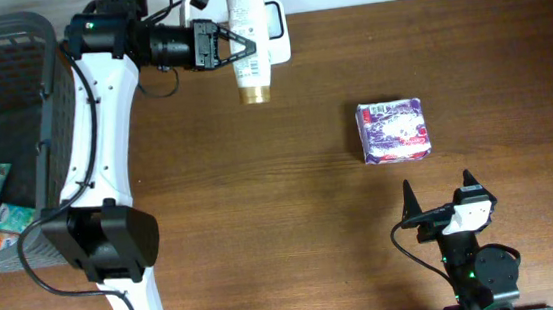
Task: Scan the item barcode
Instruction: 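Lift the Pantene tube and hold it up at the scanner window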
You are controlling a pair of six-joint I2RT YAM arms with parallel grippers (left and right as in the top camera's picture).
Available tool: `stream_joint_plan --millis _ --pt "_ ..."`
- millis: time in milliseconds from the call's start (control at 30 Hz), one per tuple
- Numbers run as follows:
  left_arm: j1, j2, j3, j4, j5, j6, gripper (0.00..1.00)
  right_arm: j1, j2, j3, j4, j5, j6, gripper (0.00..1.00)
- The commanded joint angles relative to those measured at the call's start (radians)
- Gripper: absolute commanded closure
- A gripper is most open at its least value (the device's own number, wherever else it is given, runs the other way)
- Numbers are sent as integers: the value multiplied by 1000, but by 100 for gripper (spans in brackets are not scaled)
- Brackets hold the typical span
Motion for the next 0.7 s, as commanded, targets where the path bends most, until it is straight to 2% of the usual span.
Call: stream_joint_plan --millis 0,167,333,600,667 --pt "8 -16 30 -10 -27 27 98 -6 -6 -8 -3 6 0 1" --pt "-1 -16 30 -10 -34 27 99 -6 -6 -8 -3 6 0 1" --pt "-6 -16 30 -21 -158 27 99 -6 -6 -8 -3 6 0 1" --pt "-25 -16 30 -26 -195 27 100 -6 -6 -8 -3 6 0 1" --pt "-45 -16 30 -31 -253 26 100 -6 -6 -8 -3 6 -1 1"
